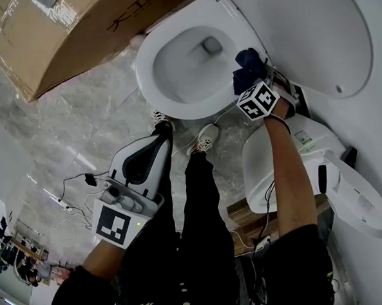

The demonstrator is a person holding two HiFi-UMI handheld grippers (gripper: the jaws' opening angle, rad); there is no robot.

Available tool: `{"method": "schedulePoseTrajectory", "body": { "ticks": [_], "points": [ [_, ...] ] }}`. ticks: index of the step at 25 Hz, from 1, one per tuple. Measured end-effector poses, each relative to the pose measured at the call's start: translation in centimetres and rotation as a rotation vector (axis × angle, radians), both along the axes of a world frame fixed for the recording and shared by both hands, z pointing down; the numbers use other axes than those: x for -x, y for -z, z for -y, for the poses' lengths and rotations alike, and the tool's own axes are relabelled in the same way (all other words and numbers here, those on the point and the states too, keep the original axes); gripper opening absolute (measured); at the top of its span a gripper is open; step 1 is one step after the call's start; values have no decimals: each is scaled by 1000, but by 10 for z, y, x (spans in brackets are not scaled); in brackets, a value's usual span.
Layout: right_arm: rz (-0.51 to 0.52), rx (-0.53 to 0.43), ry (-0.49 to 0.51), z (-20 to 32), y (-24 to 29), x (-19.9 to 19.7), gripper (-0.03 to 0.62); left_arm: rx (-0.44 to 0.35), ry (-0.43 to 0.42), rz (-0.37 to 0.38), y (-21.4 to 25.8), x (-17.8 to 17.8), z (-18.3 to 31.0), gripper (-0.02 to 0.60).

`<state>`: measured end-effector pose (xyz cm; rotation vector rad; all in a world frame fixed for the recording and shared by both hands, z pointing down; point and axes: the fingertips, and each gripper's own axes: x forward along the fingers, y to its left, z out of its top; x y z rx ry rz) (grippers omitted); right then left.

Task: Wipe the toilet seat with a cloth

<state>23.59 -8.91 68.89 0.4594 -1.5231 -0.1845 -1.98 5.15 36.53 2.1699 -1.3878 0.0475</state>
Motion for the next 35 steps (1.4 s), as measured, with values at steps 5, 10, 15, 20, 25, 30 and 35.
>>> {"method": "schedulePoseTrajectory", "body": {
  "ticks": [5, 10, 15, 20, 25, 30, 35],
  "points": [
    [10, 19, -20, -15, -2, -1, 66, -2, -9, -3, 0, -7, -3, 11],
    [19, 28, -37, -30, -5, 2, 66, -6, -18, -4, 2, -13, -4, 11],
    [44, 42, -83, -39, -6, 5, 66, -9, -22, -3, 4, -16, -5, 11],
    [67, 55, -110, -50, -8, 9, 64, -12, -22, -2, 4, -19, -7, 11],
    [104, 80, -152, -67, -10, 17, 64, -19, -37, 1, 6, -22, -9, 11],
    [140, 80, -196, -80, -11, 25, 63, -38, -56, -5, 10, -28, -10, 11],
    [176, 113, -269, -89, -11, 30, 63, -21, -34, 2, 7, -24, -10, 11]
  ]
}}
